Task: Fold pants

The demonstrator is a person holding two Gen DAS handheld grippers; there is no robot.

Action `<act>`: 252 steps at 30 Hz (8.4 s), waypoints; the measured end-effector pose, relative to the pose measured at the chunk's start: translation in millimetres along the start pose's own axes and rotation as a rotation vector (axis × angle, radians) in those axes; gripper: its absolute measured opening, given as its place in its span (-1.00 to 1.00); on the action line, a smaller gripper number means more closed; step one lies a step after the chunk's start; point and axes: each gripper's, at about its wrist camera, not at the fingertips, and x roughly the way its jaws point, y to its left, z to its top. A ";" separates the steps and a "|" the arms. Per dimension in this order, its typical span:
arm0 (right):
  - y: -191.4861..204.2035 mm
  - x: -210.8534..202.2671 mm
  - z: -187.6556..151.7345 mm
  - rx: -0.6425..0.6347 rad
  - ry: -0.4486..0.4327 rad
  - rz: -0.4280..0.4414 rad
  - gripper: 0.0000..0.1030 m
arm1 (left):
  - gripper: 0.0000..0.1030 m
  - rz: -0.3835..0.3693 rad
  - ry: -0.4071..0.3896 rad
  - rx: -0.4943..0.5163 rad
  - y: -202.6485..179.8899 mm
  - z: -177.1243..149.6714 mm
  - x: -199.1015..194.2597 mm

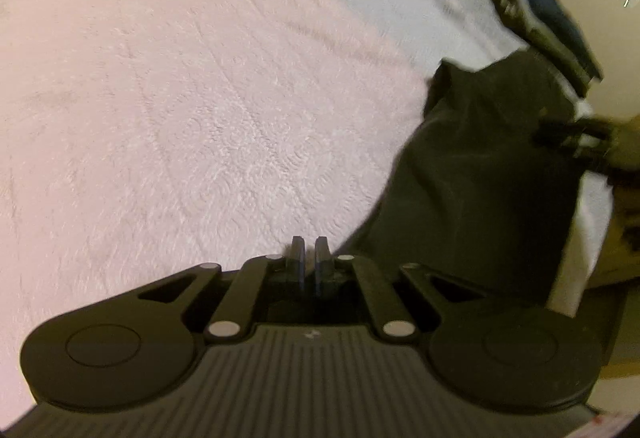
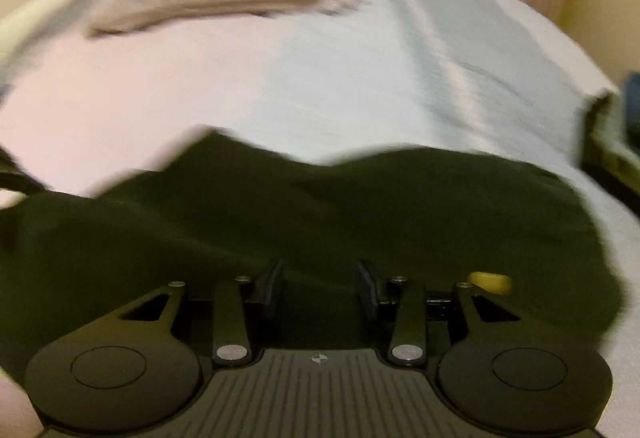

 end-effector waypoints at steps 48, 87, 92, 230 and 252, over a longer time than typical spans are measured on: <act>62.8 -7.9 -48.7 0.079 0.151 -0.028 -0.14 | -0.61 -0.086 -0.187 0.218 -36.0 -37.6 11.7; 208.4 -2.1 -23.2 -0.087 0.012 0.041 -0.13 | -0.86 0.324 -0.151 -0.134 130.7 -225.7 -137.4; 318.4 28.2 -28.7 -0.117 0.036 0.248 -0.13 | -0.77 0.203 -0.197 -0.081 117.6 -246.4 -150.7; 22.8 -66.2 -44.8 0.201 -0.004 -0.031 0.00 | -0.61 0.147 0.017 0.191 -125.1 -8.8 11.1; 477.7 -87.2 -46.3 -0.145 -0.024 0.021 0.14 | 0.29 0.154 -0.032 0.437 75.7 -210.6 -217.8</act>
